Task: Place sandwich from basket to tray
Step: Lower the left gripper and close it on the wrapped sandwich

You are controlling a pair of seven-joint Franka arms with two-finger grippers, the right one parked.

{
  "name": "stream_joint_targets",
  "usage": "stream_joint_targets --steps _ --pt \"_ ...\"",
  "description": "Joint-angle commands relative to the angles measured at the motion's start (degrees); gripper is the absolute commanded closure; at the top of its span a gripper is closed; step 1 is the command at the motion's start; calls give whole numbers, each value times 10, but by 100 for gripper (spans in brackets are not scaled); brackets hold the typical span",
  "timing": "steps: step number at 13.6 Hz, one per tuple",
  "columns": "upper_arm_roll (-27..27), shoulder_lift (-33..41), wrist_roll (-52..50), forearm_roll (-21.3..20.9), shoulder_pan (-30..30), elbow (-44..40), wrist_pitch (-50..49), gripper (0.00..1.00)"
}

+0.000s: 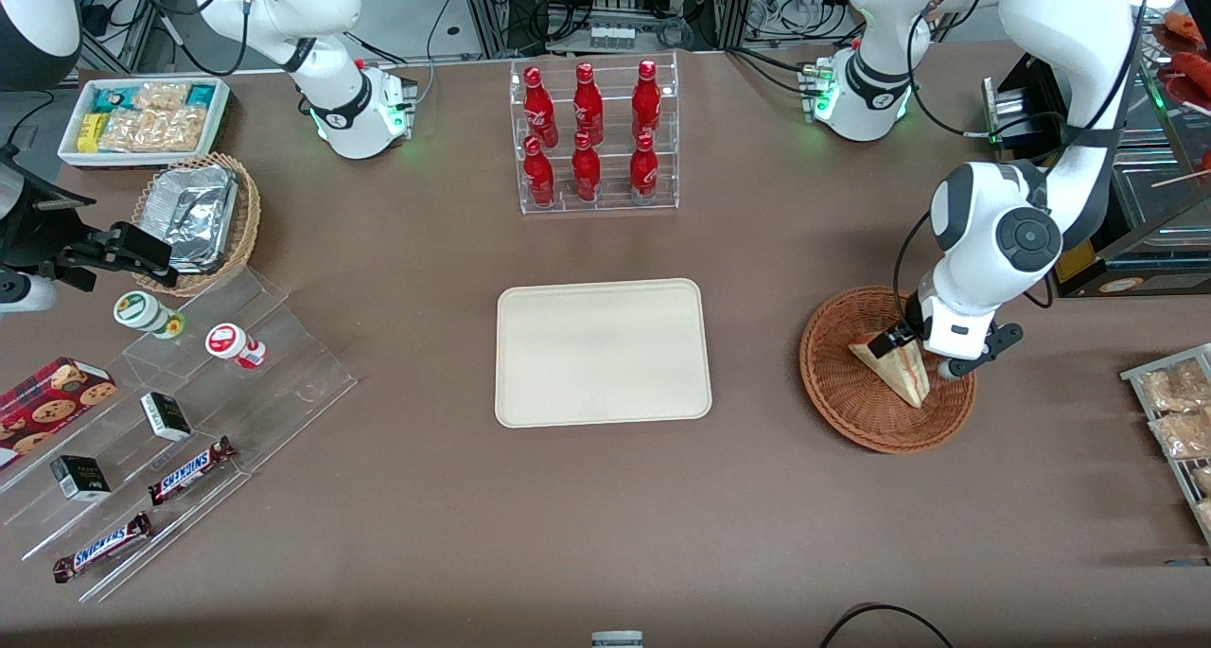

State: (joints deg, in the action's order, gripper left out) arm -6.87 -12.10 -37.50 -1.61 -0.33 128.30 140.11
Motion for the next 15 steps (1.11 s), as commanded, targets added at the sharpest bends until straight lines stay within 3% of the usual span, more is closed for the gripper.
stream_joint_targets --steps 1,4,5,7,9,15 --pt "3 -11 -13 0 1 3 25 0" --pt "5 -29 -13 0 -1 3 52 2" --pt "5 -30 -13 0 -2 4 57 18" --pt "5 -31 -13 0 -2 4 56 66" --pt "5 -28 -11 0 -2 4 53 99" --pt "0 44 -9 -1 31 -53 -95 100"
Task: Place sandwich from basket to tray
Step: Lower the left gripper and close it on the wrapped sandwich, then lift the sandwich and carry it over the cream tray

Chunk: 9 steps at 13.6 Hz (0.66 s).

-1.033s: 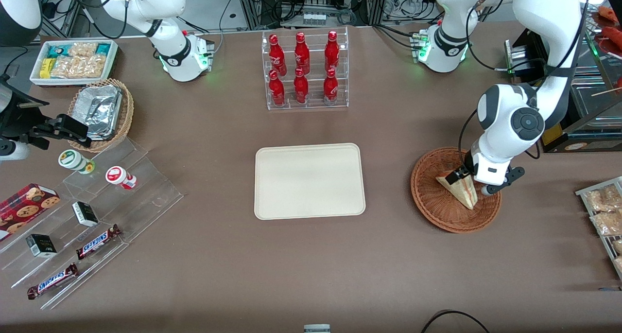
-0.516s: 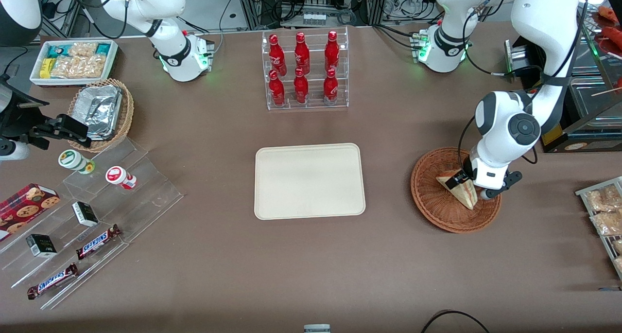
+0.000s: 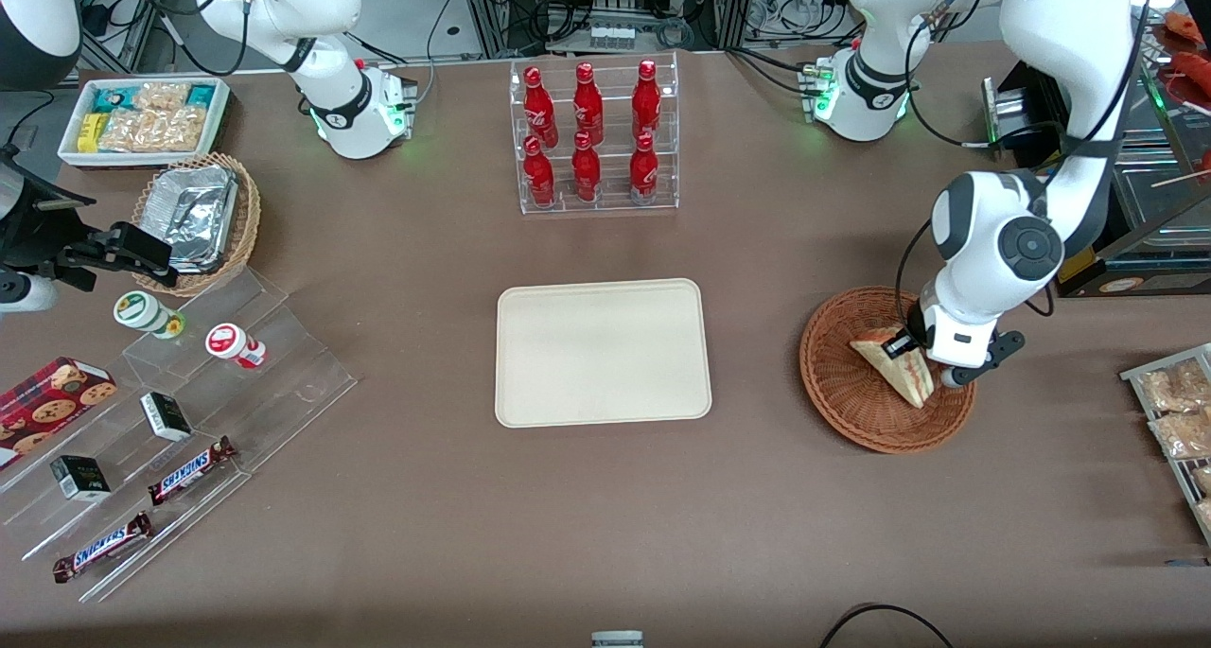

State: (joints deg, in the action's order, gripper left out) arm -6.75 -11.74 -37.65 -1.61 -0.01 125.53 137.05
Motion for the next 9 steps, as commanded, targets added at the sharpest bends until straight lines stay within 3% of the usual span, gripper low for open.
stream_joint_targets --steps 1,5,9 --pt "-1 44 -8 -1 44 -56 -104 100" --pt "-1 -15 -35 -2 154 -229 -236 100" --pt "-1 -121 -87 -44 284 -342 -243 100"
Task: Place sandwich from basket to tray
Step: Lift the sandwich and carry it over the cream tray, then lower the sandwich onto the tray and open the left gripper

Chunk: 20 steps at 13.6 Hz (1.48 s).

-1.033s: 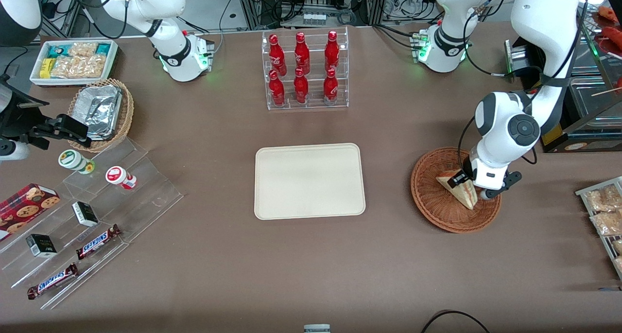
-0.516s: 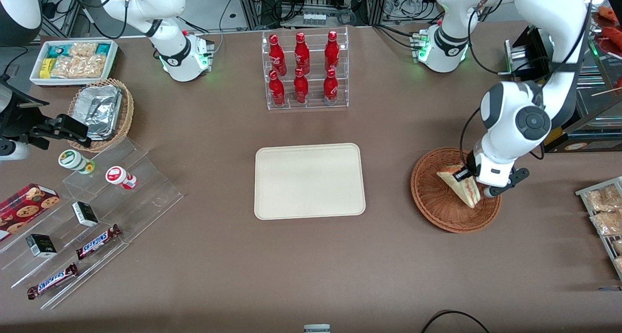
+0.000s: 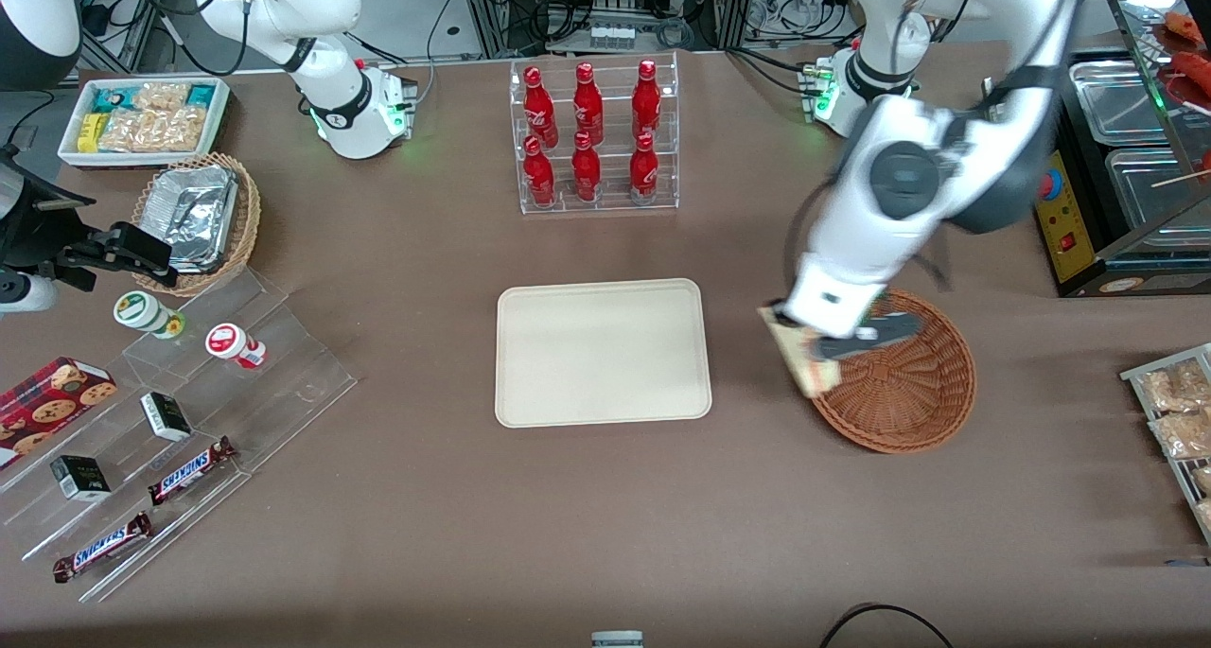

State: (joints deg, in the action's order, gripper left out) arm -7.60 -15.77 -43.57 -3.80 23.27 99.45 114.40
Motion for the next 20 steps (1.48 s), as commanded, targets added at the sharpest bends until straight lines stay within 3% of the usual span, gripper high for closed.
stream_joint_targets --steps 1,5,10,16,17,18,19,20 --pt "7 -114 -28 -24 76 -112 -16 100" --pt "8 -230 -42 -22 155 -221 -10 100" --pt "7 -279 -44 -20 195 -229 54 100" --pt "7 -312 -33 -22 199 -226 82 100" --pt "7 -313 -33 -22 199 -225 82 74" --pt "8 -314 -33 -22 199 -225 82 29" --pt "8 -312 -33 -22 199 -225 81 1" --pt "8 -307 -36 -22 198 -227 80 1"
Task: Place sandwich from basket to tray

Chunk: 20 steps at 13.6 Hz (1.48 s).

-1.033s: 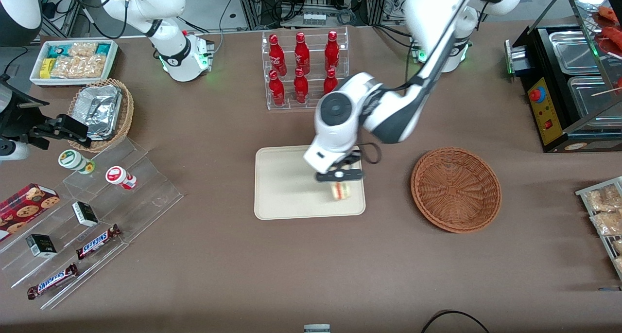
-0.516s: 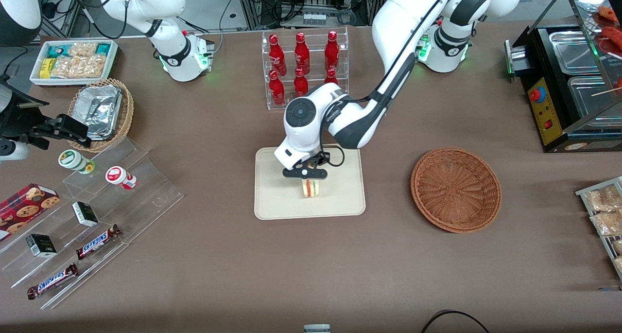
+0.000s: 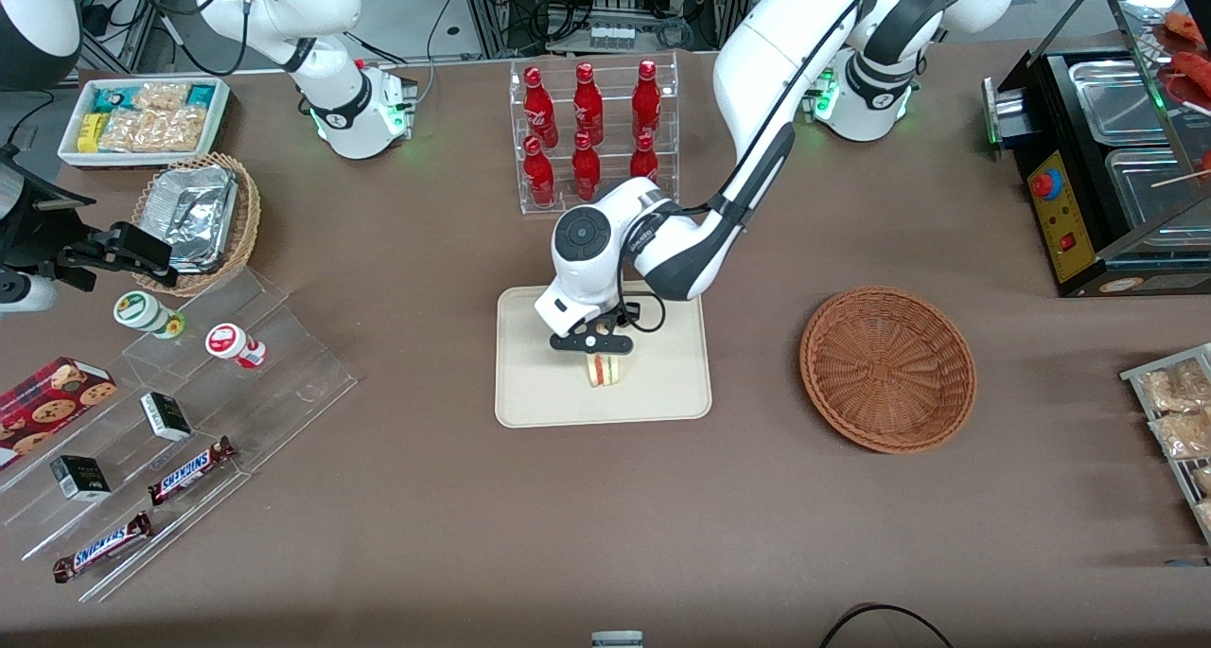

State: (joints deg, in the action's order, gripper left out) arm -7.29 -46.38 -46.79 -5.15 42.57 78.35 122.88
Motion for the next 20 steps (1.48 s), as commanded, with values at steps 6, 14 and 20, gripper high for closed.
stream_joint_targets --steps 6,14,20 --pt "10 111 -9 0 -33 -8 -75 0" --pt "9 312 76 14 -200 72 -200 0" --pt "10 416 310 29 -343 113 -304 0"
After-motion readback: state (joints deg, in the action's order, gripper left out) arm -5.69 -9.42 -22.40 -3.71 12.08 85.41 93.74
